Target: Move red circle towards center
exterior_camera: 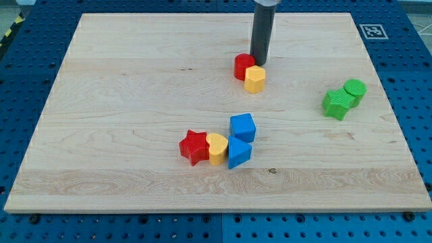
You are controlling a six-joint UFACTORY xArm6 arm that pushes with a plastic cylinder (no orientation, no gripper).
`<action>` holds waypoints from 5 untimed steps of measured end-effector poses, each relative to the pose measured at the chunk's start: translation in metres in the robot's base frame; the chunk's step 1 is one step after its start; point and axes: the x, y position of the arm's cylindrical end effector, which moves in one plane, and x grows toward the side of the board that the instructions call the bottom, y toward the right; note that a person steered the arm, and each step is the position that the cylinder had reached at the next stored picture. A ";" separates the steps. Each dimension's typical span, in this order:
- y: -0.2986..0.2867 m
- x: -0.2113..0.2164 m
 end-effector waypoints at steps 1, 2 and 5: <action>-0.014 0.013; -0.035 0.020; -0.079 0.015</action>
